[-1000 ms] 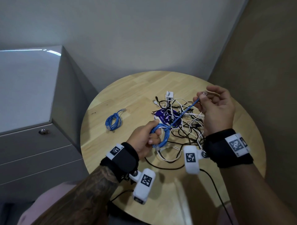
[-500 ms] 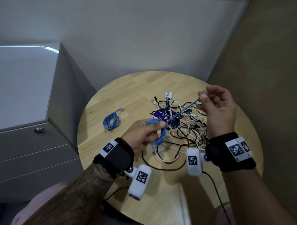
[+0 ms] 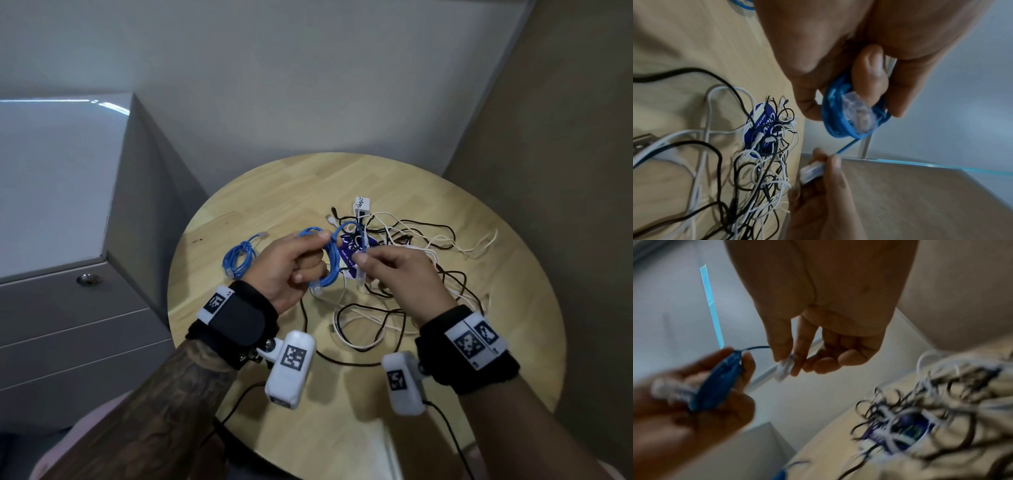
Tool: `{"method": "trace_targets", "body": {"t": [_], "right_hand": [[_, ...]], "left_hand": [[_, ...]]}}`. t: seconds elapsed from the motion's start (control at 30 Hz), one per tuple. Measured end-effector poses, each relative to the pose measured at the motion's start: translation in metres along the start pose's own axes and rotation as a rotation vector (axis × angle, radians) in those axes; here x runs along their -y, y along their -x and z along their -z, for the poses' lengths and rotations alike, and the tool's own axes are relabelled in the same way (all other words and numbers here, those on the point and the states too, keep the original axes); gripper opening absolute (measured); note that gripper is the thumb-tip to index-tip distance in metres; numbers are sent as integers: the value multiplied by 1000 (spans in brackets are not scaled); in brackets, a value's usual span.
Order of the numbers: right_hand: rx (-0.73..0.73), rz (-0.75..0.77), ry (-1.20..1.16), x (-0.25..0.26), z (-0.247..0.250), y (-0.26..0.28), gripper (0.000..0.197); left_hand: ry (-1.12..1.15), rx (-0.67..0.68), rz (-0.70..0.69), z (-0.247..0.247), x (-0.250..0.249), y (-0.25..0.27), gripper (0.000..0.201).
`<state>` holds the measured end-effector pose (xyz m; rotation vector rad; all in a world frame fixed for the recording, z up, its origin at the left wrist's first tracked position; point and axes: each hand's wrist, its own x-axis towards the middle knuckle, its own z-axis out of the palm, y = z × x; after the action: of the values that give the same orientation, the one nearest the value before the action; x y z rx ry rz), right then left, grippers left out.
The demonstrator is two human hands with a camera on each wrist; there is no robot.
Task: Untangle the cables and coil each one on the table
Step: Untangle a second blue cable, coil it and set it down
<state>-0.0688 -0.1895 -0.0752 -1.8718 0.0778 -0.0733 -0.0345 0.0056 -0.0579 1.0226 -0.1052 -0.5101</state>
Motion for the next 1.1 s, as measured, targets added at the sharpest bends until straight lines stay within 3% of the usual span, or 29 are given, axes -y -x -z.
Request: {"method": "trace_targets", "body": {"t": [0.1, 0.2, 0.5, 0.6, 0.77, 0.93, 1.1], "right_hand": [[-7, -57, -336, 6, -15, 0, 15], [-13, -77, -453, 9, -20, 0, 18], [68, -94, -563, 14, -29, 5, 34], [100, -109, -563, 11, -38, 9, 32], [90, -119, -483, 12, -45, 14, 22], [155, -109, -490, 18, -37, 17, 24], [225, -26, -467, 18, -38, 20, 47]], "left_hand": [[-14, 27, 22, -3, 3, 0, 22], [-12, 33, 53, -5, 3, 1, 24], [24, 97, 127, 1, -2, 4, 23], [-16, 133, 144, -2, -2, 7, 24], [-27, 109, 128, -1, 1, 6, 29], [-10, 70, 122, 2, -2, 7, 30], [0, 41, 77, 4, -2, 5, 24]]}}
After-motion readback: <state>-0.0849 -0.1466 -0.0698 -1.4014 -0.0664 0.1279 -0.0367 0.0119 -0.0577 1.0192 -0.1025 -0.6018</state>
